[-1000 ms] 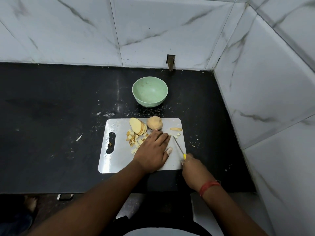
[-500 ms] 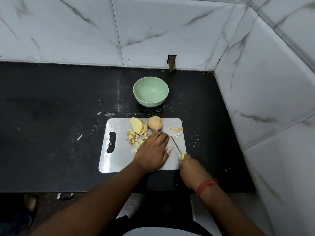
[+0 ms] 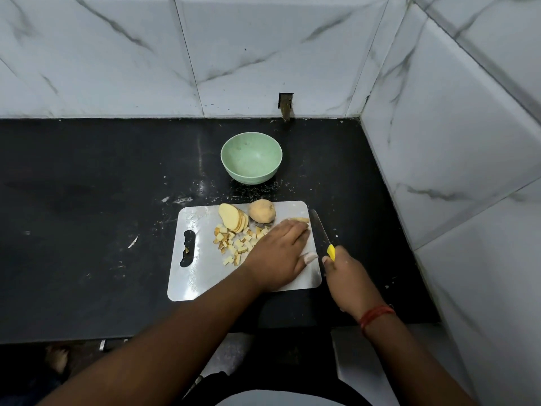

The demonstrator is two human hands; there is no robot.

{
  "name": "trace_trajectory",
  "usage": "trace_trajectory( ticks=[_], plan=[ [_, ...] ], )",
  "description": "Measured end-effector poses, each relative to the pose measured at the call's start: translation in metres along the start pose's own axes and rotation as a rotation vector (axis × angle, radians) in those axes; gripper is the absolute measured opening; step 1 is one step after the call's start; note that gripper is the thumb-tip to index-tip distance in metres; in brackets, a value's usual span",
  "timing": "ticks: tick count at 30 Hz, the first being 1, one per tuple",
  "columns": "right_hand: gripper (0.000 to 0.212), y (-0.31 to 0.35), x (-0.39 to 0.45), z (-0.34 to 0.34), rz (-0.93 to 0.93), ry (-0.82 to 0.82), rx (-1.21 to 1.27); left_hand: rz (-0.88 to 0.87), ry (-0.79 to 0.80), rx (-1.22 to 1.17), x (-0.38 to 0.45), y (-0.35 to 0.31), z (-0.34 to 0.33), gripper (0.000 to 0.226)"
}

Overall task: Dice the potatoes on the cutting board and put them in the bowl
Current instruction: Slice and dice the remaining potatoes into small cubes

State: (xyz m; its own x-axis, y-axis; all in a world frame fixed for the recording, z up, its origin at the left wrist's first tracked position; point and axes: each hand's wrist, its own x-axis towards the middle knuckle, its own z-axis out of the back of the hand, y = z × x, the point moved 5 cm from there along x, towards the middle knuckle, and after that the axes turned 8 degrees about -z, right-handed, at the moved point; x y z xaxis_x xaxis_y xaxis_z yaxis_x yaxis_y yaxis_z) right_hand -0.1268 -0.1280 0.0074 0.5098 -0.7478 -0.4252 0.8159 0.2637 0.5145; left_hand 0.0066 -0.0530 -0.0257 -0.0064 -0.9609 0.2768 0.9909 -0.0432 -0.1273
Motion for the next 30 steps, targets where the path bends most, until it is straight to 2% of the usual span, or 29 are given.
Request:
trace_trajectory(
  ticks=[3, 6, 13, 17, 24, 30],
  plan=[
    [0.016, 0.001, 0.001, 0.004, 0.007, 0.000, 0.001, -0.049, 0.135, 0.061, 0.013, -0.002, -0.008, 0.071],
    [0.017, -0.001, 0.001, 0.008, -0.003, 0.004, 0.006, 0.041, 0.185, 0.058, 0.003, 0.009, -0.009, 0.072],
    [0.018, -0.006, 0.002, 0.007, -0.028, 0.030, -0.009, 0.080, 0.118, 0.054, -0.013, 0.019, -0.002, 0.072],
    [0.018, -0.001, 0.003, 0.008, -0.018, 0.036, -0.015, 0.156, 0.193, 0.085, 0.014, 0.018, -0.005, 0.073],
    [0.017, -0.005, 0.002, 0.002, -0.026, 0.065, -0.042, 0.096, 0.136, 0.080, -0.002, 0.006, -0.012, 0.071],
    [0.018, -0.008, -0.002, -0.006, -0.072, 0.072, -0.148, 0.115, 0.090, 0.116, -0.028, 0.005, -0.015, 0.065]
  ],
)
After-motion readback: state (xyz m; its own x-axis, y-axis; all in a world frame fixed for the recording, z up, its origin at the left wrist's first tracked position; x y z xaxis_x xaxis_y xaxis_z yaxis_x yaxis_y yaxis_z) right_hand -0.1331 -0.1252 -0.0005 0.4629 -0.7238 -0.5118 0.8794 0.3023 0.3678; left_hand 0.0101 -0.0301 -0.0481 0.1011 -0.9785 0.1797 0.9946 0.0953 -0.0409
